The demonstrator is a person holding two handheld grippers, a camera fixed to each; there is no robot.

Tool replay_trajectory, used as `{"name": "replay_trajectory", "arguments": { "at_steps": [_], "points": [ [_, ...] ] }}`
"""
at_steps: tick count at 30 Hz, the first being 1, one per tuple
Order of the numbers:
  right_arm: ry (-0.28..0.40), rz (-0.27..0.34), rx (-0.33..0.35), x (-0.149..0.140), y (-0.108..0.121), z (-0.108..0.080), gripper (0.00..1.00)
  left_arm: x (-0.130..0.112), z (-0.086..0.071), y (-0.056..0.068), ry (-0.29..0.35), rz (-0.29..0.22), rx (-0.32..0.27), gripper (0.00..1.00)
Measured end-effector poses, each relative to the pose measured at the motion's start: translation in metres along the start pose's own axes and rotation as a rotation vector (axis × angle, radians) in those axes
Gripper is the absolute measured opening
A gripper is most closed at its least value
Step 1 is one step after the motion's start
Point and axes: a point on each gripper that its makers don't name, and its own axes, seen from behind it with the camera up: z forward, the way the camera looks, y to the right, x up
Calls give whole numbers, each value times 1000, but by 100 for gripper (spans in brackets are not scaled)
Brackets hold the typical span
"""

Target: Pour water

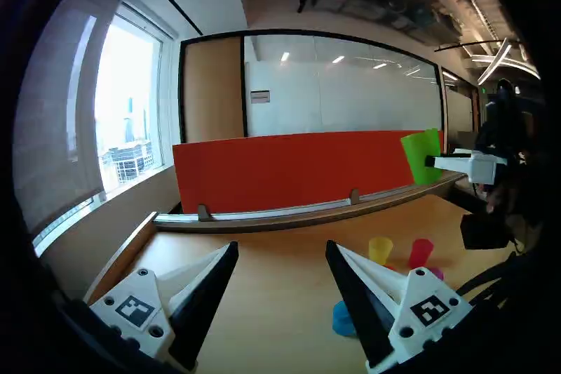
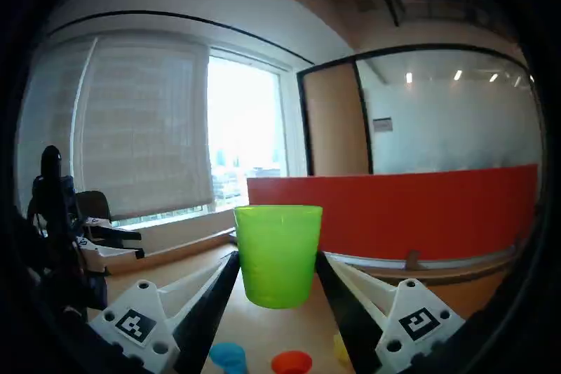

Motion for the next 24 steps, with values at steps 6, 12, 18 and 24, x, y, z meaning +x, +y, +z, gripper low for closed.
{"name": "replay_trajectory", "arguments": {
  "at_steps": [6, 12, 18, 24],
  "points": [
    [86, -50, -53, 19, 2, -46, 82, 3, 3, 16, 1, 19, -38, 92],
    [140, -36, -81, 36, -1, -82, 82, 6, 3, 33, 2, 38, -77, 92],
    [184, -52, -108, 54, 0, -109, 82, 10, 5, 44, 8, 44, -101, 92],
    [209, -67, -134, 59, 3, -128, 82, 7, 6, 53, 3, 38, -119, 92]
  ]
}}
